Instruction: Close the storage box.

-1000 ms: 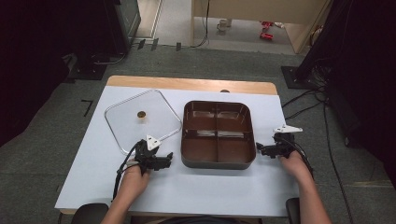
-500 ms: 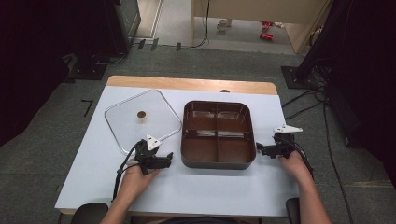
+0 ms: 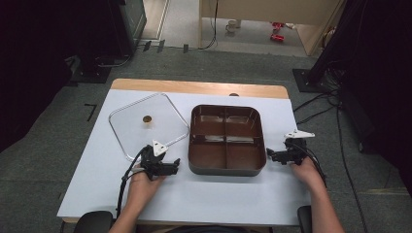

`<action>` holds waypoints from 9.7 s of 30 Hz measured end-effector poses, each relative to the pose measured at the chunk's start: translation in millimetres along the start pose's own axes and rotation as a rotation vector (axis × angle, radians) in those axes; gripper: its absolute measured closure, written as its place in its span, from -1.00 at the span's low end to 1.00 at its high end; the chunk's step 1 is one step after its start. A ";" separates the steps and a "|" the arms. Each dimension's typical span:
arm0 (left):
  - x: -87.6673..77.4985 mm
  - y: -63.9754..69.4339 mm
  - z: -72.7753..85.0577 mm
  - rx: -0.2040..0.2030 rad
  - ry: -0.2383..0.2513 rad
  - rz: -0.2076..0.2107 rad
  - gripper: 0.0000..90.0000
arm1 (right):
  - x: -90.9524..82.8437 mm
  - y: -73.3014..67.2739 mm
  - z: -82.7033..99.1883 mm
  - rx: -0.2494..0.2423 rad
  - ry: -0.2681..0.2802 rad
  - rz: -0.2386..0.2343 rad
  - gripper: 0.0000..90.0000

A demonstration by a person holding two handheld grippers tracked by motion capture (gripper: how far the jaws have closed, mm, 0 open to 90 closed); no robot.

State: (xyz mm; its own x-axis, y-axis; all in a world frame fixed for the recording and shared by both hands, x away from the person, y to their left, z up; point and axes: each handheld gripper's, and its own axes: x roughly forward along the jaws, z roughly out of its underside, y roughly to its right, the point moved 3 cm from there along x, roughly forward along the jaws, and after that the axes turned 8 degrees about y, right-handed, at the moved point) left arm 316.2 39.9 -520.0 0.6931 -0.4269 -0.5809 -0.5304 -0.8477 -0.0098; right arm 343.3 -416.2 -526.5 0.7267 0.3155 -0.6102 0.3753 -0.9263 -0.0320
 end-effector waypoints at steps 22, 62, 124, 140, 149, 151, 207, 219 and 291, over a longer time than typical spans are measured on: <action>-2.7 -0.4 -14.3 -0.015 -0.145 0.073 -0.68 | 0.0 0.0 -0.1 -0.003 0.000 0.000 -1.00; -27.3 -43.2 -51.0 -0.062 -0.028 0.035 -0.65 | 0.1 -0.1 -0.1 0.000 0.000 0.001 -1.00; 52.7 -132.3 -60.5 -0.125 -0.031 -0.139 0.20 | 0.2 -0.2 0.0 -0.002 0.001 0.001 -1.00; 51.7 -133.2 -63.9 -0.139 -0.048 -0.124 0.31 | 0.2 -0.2 0.0 -0.002 0.002 0.001 -1.00; 44.1 -139.2 -67.8 -0.189 -0.049 -0.115 0.31 | 0.2 -0.1 0.0 -0.002 0.002 0.001 -1.00; 41.3 -140.6 -68.9 -0.200 -0.051 -0.113 0.32 | 0.2 -0.2 0.0 -0.002 0.002 0.001 -1.00; -15.5 -42.9 -152.4 -0.023 0.057 0.173 0.32 | 0.0 -0.5 0.1 0.002 0.001 0.003 -1.00; 4.5 -1.8 -156.7 0.033 0.049 0.241 0.32 | 0.1 -0.3 0.1 -0.002 0.000 0.002 -1.00; 76.3 107.9 -158.8 0.166 -0.003 0.413 0.05 | 0.1 -0.3 0.2 0.000 0.001 0.002 -1.00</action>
State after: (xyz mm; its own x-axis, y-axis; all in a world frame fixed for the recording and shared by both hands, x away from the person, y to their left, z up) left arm 389.5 -134.2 -436.1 0.4057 -0.7178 -0.5659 -0.8337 -0.5444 0.0927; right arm 343.2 -415.9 -526.6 0.7280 0.3137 -0.6096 0.3738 -0.9270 -0.0306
